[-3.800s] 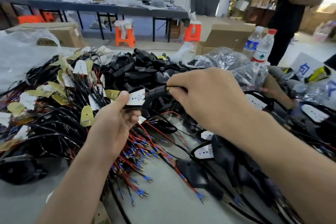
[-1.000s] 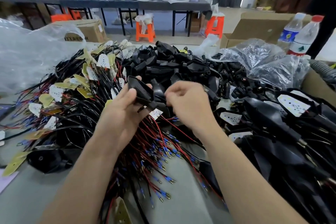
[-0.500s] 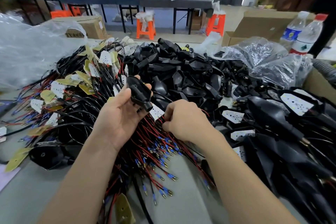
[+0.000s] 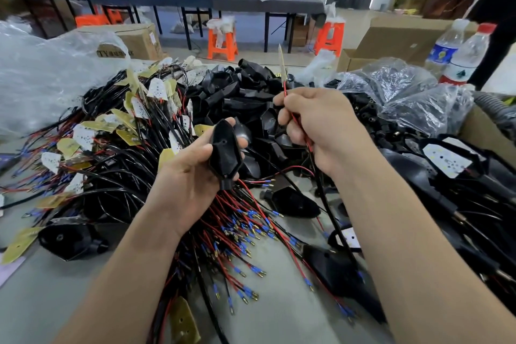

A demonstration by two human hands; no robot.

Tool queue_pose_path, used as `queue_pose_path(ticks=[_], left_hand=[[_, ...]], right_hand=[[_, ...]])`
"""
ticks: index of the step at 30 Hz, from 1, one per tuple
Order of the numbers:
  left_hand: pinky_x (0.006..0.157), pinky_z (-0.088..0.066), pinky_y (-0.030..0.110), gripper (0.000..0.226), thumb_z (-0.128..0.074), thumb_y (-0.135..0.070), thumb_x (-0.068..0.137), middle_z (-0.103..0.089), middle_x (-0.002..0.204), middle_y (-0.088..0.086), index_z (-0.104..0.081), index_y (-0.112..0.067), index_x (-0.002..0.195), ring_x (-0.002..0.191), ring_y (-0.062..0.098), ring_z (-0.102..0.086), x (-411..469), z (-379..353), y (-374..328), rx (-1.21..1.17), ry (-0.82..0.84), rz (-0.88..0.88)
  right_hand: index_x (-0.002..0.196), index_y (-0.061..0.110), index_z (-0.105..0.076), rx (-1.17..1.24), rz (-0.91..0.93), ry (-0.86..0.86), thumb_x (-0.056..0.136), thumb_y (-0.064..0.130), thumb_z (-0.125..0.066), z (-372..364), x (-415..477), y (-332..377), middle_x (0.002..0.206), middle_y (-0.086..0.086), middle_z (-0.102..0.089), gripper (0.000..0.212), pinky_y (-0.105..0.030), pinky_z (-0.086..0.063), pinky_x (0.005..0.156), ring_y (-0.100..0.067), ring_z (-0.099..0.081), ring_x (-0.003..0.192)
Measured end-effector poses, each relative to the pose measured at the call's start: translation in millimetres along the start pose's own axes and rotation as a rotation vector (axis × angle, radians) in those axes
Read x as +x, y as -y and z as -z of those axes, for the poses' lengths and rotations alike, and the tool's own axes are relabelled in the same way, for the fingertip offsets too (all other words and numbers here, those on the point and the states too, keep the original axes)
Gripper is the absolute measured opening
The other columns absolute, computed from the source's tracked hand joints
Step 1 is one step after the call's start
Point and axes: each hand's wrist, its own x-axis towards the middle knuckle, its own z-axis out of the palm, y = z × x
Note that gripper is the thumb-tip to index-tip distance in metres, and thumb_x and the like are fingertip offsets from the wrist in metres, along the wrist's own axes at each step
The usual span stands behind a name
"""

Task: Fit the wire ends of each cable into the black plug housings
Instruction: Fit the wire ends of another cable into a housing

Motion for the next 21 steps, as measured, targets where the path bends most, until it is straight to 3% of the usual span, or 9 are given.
queue_pose_path(ticks=[4, 5, 7, 8, 10, 12, 16, 19, 21], left_hand=[[0.087, -0.054, 0.03, 0.046, -0.057, -0.017, 0.092, -0.073, 0.124, 0.005, -0.068, -0.025, 0.135, 0.107, 0.017, -0.069, -2, -10, 0, 0.147, -0.066, -0.084], [0.087, -0.055, 0.025, 0.048, -0.066, -0.016, 0.087, -0.074, 0.123, -0.002, -0.069, -0.03, 0.133, 0.106, 0.011, -0.07, -4, -13, -1, 0.35, -0.105, -0.197], [0.096, -0.047, 0.015, 0.058, -0.082, -0.016, 0.074, -0.073, 0.121, -0.016, -0.071, -0.038, 0.126, 0.106, -0.001, -0.064, -8, -19, -2, 1.079, -0.149, -0.511], [0.105, -0.04, 0.016, 0.061, -0.086, -0.013, 0.07, -0.071, 0.121, -0.021, -0.073, -0.037, 0.124, 0.11, -0.001, -0.061, -9, -24, -1, 1.437, -0.088, -0.666], [0.116, -0.029, 0.022, 0.061, -0.089, -0.004, 0.067, -0.072, 0.119, -0.019, -0.077, -0.03, 0.121, 0.116, 0.006, -0.06, -8, -28, 6, 1.728, 0.105, -0.771], [0.119, -0.028, 0.021, 0.059, -0.084, -0.002, 0.07, -0.072, 0.119, -0.02, -0.077, -0.03, 0.121, 0.119, 0.004, -0.059, -10, -33, 10, 1.628, 0.134, -0.697], [0.096, -0.054, 0.029, 0.063, -0.074, -0.002, 0.068, -0.076, 0.119, -0.007, -0.078, -0.041, 0.116, 0.115, 0.015, -0.069, -15, -43, 4, 0.652, -0.135, -0.365], [0.09, -0.059, 0.036, 0.055, -0.067, -0.004, 0.07, -0.077, 0.111, -0.003, -0.079, -0.034, 0.114, 0.103, 0.021, -0.072, -11, -47, 7, 0.507, -0.281, -0.286], [0.076, -0.06, 0.036, 0.05, -0.054, -0.008, 0.072, -0.073, 0.097, 0.002, -0.078, -0.023, 0.112, 0.083, 0.025, -0.068, -9, -52, 9, 0.312, -0.281, -0.137]], right_hand=[[0.092, 0.002, -0.067, 0.166, -0.128, 0.024, 0.103, 0.0, -0.043, -2, -5, -14, 0.058, -0.006, -0.054, 0.026, -0.02, -0.023, 0.039, -0.011, -0.03, 0.034], [0.091, 0.002, -0.067, 0.2, -0.144, 0.016, 0.103, 0.001, -0.043, -3, -7, -17, 0.058, -0.007, -0.053, 0.026, -0.02, -0.022, 0.039, -0.011, -0.028, 0.034], [0.089, 0.004, -0.067, 0.199, -0.126, -0.007, 0.101, 0.001, -0.044, -4, -8, -22, 0.057, -0.006, -0.052, 0.027, -0.02, -0.022, 0.039, -0.011, -0.027, 0.035], [0.087, 0.005, -0.068, 0.179, -0.103, -0.017, 0.101, 0.001, -0.044, -3, -8, -22, 0.055, -0.005, -0.052, 0.027, -0.021, -0.022, 0.038, -0.011, -0.028, 0.035], [0.086, 0.006, -0.068, 0.125, -0.06, -0.036, 0.101, 0.003, -0.045, 0, -7, -19, 0.052, -0.004, -0.053, 0.027, -0.02, -0.023, 0.036, -0.011, -0.028, 0.034], [0.087, 0.006, -0.069, 0.066, -0.026, -0.044, 0.101, 0.003, -0.047, 3, -5, -15, 0.051, -0.003, -0.053, 0.027, -0.02, -0.023, 0.035, -0.011, -0.028, 0.034], [0.087, 0.005, -0.071, 0.013, 0.029, -0.041, 0.101, 0.003, -0.048, 7, -5, -9, 0.049, -0.003, -0.053, 0.026, -0.019, -0.024, 0.035, -0.01, -0.029, 0.033], [0.087, 0.006, -0.07, 0.145, 0.016, -0.044, 0.102, 0.003, -0.047, 7, -4, -6, 0.051, -0.002, -0.052, 0.027, -0.021, -0.024, 0.037, -0.01, -0.029, 0.035], [0.088, 0.005, -0.068, 0.283, -0.019, -0.036, 0.103, 0.003, -0.047, 3, 1, -1, 0.053, -0.002, -0.051, 0.026, -0.022, -0.024, 0.039, -0.01, -0.029, 0.035]])
